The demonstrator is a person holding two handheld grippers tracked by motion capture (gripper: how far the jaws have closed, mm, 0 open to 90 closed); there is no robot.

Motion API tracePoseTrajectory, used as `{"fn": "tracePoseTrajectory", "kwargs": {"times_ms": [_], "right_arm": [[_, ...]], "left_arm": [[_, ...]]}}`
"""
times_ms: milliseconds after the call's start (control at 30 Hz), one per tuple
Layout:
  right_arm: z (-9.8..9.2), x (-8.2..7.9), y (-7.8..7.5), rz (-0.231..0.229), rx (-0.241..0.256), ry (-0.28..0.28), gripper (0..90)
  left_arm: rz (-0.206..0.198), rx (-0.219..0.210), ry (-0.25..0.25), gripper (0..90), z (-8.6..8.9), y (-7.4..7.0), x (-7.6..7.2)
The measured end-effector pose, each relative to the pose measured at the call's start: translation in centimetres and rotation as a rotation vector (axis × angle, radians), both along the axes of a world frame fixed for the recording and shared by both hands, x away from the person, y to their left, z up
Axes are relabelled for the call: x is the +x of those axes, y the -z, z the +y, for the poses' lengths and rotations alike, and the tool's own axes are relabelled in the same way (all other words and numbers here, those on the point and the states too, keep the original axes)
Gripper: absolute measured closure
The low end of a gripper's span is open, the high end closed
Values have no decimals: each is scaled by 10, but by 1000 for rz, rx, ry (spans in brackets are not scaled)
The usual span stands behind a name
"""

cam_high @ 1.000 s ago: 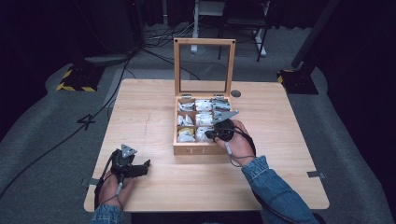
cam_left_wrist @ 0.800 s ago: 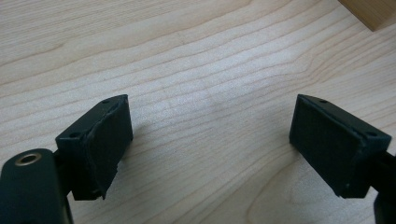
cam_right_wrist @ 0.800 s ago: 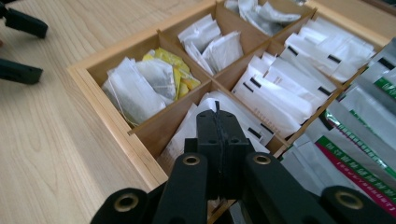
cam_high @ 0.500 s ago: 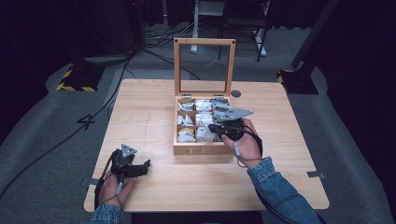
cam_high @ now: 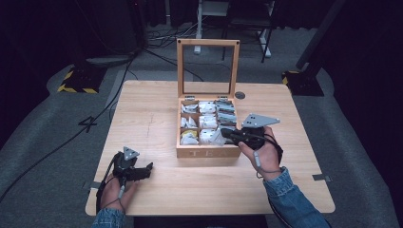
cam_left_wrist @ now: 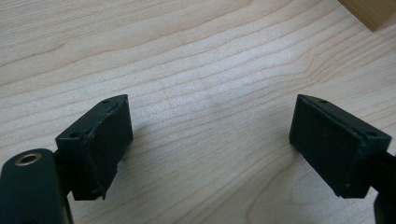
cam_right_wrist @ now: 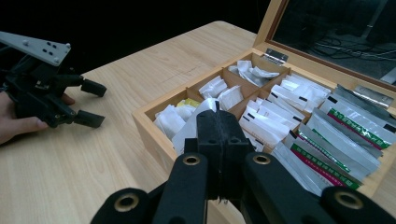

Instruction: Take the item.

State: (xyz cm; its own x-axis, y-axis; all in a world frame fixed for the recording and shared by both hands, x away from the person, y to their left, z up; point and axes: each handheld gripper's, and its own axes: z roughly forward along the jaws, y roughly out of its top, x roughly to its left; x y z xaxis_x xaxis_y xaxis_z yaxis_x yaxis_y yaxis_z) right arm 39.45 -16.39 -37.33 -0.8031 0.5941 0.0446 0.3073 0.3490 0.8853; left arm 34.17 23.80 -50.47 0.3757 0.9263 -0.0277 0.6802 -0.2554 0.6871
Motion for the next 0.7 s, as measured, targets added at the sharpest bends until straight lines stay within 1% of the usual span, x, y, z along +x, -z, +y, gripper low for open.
{"fn": "tracePoseTrajectory", "kwargs": {"times_ms": [67, 200, 333, 467, 567, 600, 667, 700], "right_arm": [[-2, -2, -2, -3, -1, -2, 900], [-9, -8, -8, -13, 14, 2, 900], [-14, -11, -9, -19, 14, 10, 900], [-21, -13, -10, -22, 11, 28, 900], [-31, -13, -11, -30, 6, 55, 900], [-31, -13, -11, -30, 6, 55, 900], [-38, -12, -11, -32, 5, 74, 900], [-45, -11, -11, -29, 7, 89, 900]], "left_arm": [[0, 0, 0, 136, 0, 0, 0], [0, 0, 0, 136, 0, 0, 0], [0, 0, 0, 136, 0, 0, 0], [-3, 0, -3, 136, 0, 0, 1], [-2, -2, -4, 137, 0, 0, 1], [-2, -2, -4, 137, 0, 0, 1], [-3, -2, -4, 136, 0, 0, 1], [-4, -1, -4, 137, 0, 0, 1]]}}
